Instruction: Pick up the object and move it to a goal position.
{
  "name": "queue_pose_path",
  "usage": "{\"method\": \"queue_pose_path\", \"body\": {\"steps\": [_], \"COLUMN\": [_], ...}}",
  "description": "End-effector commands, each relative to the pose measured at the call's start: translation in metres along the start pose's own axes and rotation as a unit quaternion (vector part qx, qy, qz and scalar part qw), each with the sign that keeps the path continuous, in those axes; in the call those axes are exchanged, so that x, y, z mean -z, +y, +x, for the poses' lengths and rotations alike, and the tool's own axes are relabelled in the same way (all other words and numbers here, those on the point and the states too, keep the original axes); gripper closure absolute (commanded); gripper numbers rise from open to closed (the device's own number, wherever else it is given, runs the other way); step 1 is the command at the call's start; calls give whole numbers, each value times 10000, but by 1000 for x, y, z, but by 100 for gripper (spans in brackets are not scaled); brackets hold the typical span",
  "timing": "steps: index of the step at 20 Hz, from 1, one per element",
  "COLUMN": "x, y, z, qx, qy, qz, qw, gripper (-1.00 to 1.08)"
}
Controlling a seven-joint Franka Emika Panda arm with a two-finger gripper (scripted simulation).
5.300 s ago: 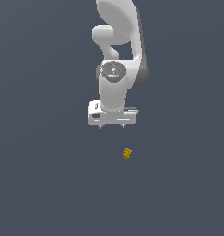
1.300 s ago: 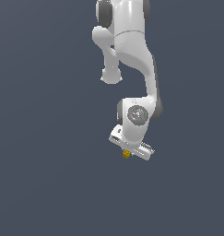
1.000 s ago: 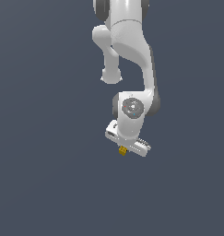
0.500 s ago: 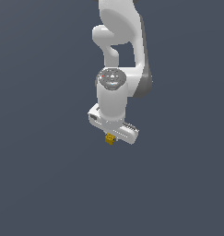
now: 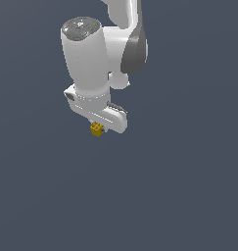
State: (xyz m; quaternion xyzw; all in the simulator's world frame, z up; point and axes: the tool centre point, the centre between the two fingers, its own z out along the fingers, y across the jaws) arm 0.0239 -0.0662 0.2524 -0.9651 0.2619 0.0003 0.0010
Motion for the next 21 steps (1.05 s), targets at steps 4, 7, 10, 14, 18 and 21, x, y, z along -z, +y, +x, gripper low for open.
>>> {"method": "queue_pose_path", "body": {"steps": [4,7,10,14,18,21], "x": [51,71,85,97,100,98], "y": [32,44,53,60,62,60], "z": [11,17,21,25,26,26], "qx": [3,4,6,7,7,7], "qy": [1,3,4,5,5,5], "qz": [-3,-5,-7,-9,-9,-9], "qw": [10000,10000,10000,10000,10000,10000], "gripper": [108,108,108,108,108,108]}}
